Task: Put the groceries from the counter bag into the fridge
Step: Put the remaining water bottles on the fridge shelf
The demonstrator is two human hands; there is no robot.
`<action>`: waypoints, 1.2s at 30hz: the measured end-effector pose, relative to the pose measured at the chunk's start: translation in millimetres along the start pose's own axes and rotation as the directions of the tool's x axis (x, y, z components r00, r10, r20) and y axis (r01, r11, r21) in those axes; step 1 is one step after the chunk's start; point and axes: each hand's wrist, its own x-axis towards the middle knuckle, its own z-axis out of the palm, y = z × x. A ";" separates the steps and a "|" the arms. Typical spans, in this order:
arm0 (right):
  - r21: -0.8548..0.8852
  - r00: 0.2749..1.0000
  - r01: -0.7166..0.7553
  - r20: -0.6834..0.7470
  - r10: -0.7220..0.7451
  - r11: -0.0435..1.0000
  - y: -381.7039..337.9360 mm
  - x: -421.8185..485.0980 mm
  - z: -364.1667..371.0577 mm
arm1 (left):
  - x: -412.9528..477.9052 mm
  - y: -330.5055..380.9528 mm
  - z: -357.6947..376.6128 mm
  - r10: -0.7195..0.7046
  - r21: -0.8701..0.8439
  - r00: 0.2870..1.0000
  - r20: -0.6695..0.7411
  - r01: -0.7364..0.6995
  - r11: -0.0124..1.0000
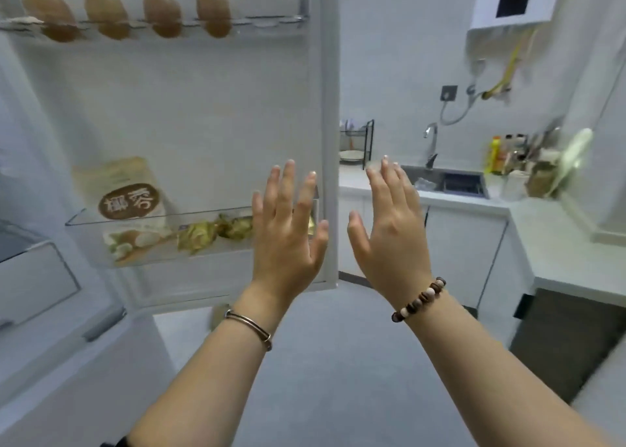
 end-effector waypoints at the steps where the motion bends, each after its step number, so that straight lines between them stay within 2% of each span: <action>1: -0.040 1.000 -0.028 -0.009 0.028 0.999 21.6 -5.2 -19.4 | 2.5 26.0 12.1 0.009 -0.031 1.000 0.026 -0.008 0.999; 9: -0.340 0.969 -0.246 -0.061 0.239 0.908 173.0 -62.2 -161.7 | 8.0 215.5 103.8 0.114 -0.149 0.965 0.236 -0.080 0.986; 20: -0.561 0.848 -0.511 -0.206 0.488 0.652 322.5 -117.5 -265.4 | 20.5 400.4 227.5 0.380 -0.470 0.879 0.289 -0.216 0.856; 23: -0.637 0.804 -0.562 -0.270 0.530 0.528 363.6 -129.2 -282.8 | 27.4 444.6 272.1 0.485 -0.553 0.825 0.290 -0.269 0.789; 27: -0.682 0.700 -0.653 -0.376 0.607 0.331 409.8 -141.9 -319.4 | 38.1 515.8 317.8 0.643 -0.671 0.712 0.283 -0.332 0.663; 31: -0.677 0.579 -0.727 -0.517 0.631 0.112 431.4 -161.8 -363.8 | 37.2 589.5 339.9 0.778 -0.781 0.599 0.192 -0.386 0.490; 36: -0.611 0.422 -0.779 -0.674 0.607 -0.137 420.2 -209.0 -428.2 | 4.5 681.3 325.5 0.884 -0.876 0.466 0.044 -0.408 0.258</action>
